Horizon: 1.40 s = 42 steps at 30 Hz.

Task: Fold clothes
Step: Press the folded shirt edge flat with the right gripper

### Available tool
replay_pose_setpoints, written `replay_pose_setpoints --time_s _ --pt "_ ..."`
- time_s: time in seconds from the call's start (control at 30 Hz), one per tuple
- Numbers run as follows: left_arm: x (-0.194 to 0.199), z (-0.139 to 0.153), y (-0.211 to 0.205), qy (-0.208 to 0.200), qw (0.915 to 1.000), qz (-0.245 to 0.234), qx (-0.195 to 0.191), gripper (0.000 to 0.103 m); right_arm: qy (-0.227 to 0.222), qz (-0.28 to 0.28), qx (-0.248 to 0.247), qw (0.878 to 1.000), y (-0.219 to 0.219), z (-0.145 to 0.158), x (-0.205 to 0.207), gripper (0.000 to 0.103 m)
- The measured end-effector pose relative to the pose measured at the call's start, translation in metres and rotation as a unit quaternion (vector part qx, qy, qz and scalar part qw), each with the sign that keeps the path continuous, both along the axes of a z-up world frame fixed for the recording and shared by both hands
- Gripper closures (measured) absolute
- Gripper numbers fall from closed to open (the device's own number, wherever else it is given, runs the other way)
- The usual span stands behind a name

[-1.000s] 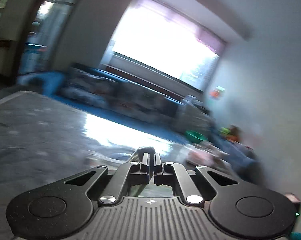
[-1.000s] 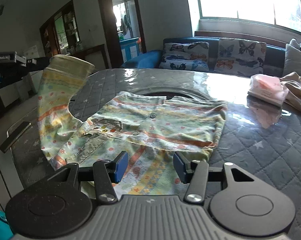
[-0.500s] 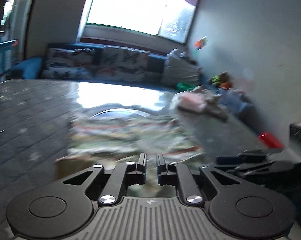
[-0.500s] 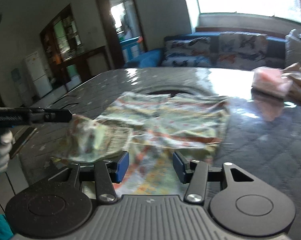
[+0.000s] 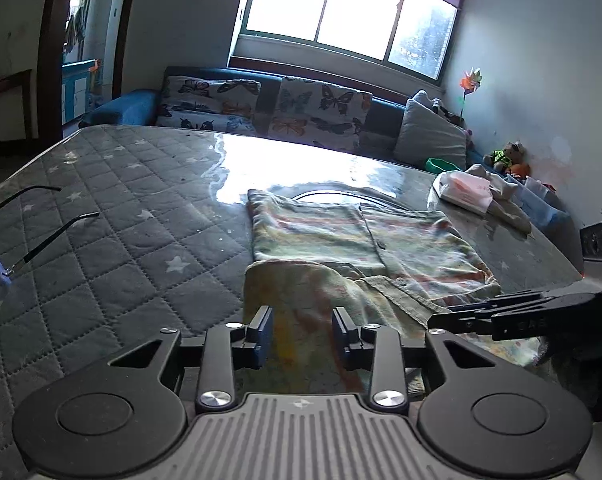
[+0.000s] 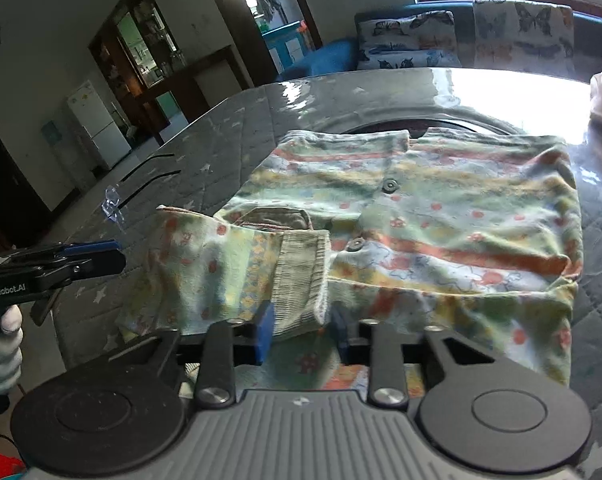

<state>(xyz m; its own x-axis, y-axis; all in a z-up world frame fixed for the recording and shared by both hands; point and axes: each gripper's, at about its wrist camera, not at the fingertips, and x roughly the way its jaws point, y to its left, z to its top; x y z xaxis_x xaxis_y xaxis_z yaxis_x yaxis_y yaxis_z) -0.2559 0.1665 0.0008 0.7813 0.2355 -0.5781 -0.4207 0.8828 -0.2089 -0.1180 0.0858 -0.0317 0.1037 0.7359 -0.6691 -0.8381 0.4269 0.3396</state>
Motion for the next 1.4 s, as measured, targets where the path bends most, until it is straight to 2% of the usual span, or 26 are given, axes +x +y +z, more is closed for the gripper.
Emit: replay_pose_setpoints --time_s 0.03,0.07,0.23,0.4,0.63,0.77,0.83,1.1,1.27,1.4 --pt "0.000 0.000 0.001 0.000 1.0000 0.000 -0.001 0.065 -0.007 -0.004 0.000 1.000 0.000 0.002 -0.002 0.090" --pt "0.002 0.000 0.001 -0.002 1.0000 -0.002 -0.001 0.065 -0.012 -0.007 0.002 1.000 -0.002 0.003 -0.003 0.094" --pt "0.007 0.003 -0.001 -0.009 0.9998 -0.016 0.003 0.060 -0.046 -0.022 0.023 0.998 -0.020 0.024 -0.010 0.095" --pt "0.015 0.001 -0.003 -0.007 0.9995 -0.032 0.002 0.059 -0.096 -0.052 0.036 0.993 -0.061 0.052 -0.023 0.095" --pt "0.031 -0.005 -0.008 0.013 0.9982 -0.058 0.006 0.059 -0.095 -0.061 -0.027 0.993 -0.083 0.033 -0.025 0.092" --pt "0.043 -0.003 -0.011 0.018 0.9969 -0.075 0.016 0.060 -0.107 -0.064 -0.014 0.992 -0.081 0.038 -0.016 0.088" --pt "0.053 -0.004 -0.011 0.021 0.9963 -0.082 0.015 0.061 -0.109 -0.061 -0.005 0.992 -0.075 0.040 -0.010 0.082" --pt "0.089 -0.029 -0.004 0.049 0.9950 -0.087 0.002 0.065 -0.107 -0.033 -0.012 0.994 -0.035 0.015 0.001 0.078" --pt "0.087 -0.039 0.008 0.058 0.9957 -0.073 0.001 0.069 -0.102 -0.030 -0.039 0.994 -0.030 0.002 0.010 0.078" --pt "0.082 -0.030 0.008 0.052 0.9965 -0.066 0.005 0.070 -0.120 -0.030 -0.037 0.992 -0.034 0.010 0.005 0.077"
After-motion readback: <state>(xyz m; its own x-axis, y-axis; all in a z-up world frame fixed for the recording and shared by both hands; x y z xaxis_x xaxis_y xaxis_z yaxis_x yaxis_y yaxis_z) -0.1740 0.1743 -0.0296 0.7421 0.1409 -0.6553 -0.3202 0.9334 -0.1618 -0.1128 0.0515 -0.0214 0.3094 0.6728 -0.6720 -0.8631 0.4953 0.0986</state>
